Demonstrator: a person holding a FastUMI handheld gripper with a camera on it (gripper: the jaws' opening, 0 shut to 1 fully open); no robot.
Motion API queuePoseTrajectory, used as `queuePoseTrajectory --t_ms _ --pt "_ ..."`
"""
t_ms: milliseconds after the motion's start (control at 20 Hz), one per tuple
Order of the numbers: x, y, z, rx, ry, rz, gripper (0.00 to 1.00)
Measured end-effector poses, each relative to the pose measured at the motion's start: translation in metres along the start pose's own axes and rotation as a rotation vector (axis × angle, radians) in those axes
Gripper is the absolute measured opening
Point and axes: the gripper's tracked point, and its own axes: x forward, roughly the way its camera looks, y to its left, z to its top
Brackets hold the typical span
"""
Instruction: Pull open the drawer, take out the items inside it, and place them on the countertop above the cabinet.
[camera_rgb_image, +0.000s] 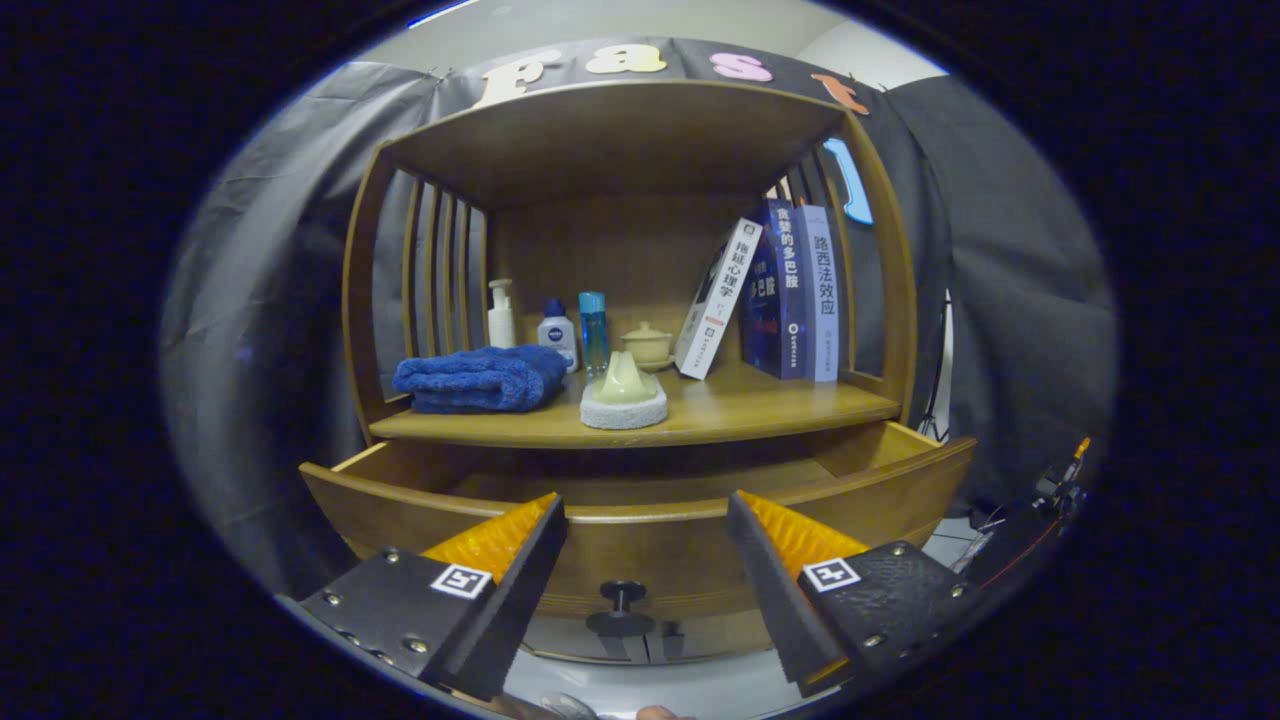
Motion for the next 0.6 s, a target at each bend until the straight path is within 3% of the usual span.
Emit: queuePoseTrajectory --t_ms 600 --pt "0.07 0.004 0.005 -0.015 0.0 -0.011 0.98"
